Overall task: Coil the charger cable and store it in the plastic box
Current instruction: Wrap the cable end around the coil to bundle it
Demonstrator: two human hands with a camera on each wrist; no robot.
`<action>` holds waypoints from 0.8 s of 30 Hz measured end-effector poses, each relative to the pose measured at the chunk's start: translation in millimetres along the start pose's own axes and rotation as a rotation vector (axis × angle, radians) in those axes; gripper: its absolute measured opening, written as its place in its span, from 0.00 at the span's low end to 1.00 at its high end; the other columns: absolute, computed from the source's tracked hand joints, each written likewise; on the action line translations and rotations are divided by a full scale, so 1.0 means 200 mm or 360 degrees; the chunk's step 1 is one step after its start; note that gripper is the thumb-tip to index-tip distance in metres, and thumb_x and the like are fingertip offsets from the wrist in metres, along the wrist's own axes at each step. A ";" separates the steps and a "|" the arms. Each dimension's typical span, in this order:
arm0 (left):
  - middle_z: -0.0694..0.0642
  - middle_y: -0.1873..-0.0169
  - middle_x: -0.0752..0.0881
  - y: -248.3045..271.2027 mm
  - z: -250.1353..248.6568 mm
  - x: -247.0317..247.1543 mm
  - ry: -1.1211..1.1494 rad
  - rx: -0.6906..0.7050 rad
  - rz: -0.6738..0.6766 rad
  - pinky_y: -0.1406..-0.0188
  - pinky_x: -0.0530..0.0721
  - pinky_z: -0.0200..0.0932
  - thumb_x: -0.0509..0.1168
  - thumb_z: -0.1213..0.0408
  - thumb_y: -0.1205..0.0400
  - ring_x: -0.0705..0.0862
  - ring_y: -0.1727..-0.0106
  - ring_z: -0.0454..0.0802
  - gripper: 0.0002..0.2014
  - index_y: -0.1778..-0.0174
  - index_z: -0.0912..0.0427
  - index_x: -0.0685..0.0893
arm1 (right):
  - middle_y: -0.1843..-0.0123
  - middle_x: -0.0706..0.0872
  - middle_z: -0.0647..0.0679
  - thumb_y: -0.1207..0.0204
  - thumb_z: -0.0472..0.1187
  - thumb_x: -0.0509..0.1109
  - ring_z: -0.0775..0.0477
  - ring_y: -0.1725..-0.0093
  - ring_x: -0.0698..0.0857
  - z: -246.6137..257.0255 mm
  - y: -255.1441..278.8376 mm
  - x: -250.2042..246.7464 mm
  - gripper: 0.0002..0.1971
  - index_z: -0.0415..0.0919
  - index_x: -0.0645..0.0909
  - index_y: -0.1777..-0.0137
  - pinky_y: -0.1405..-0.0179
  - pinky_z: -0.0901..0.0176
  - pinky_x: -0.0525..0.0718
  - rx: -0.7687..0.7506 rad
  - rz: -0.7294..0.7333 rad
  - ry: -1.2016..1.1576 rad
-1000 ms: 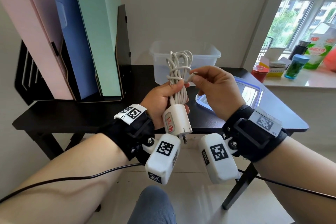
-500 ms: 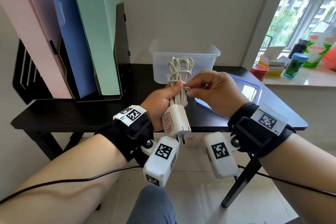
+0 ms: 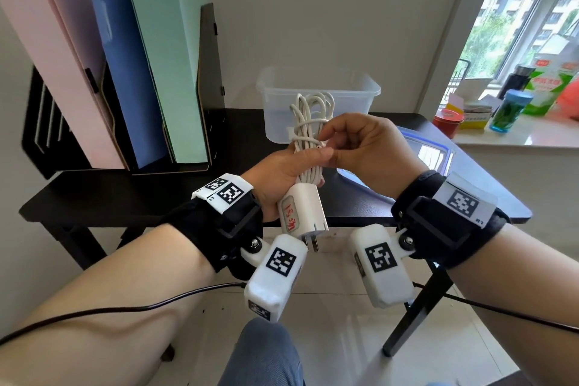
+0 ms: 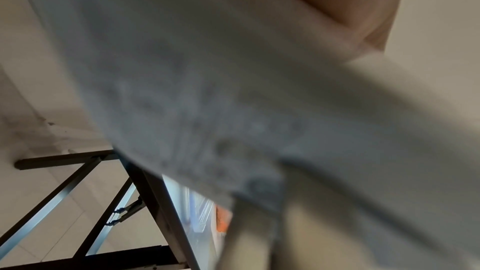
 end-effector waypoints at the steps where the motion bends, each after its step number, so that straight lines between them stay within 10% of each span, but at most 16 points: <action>1: 0.55 0.70 0.79 0.01 0.01 0.00 -0.0013 -0.0010 -0.0010 0.75 0.77 0.36 0.66 0.55 0.22 0.78 0.80 0.41 0.08 0.58 0.55 0.78 | 0.67 0.85 0.42 0.37 0.34 0.80 0.42 0.65 0.82 0.00 0.00 0.00 0.10 0.46 0.84 0.60 0.50 0.33 0.86 0.0016 0.0005 0.0048; 24: 0.51 0.68 0.80 0.01 0.05 0.03 -0.0004 0.0086 0.0176 0.74 0.79 0.34 0.66 0.59 0.28 0.80 0.77 0.40 0.12 0.50 0.53 0.76 | 0.67 0.83 0.54 0.30 0.37 0.71 0.63 0.69 0.77 0.16 0.02 0.06 0.07 0.45 0.85 0.54 0.64 0.76 0.73 -0.0222 0.0248 0.1036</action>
Point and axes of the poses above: each hand's wrist, its own y-axis away from the middle knuckle, its own x-axis out of the palm, z = x × y, the point moved 10 cm from there along -y, towards the middle knuckle
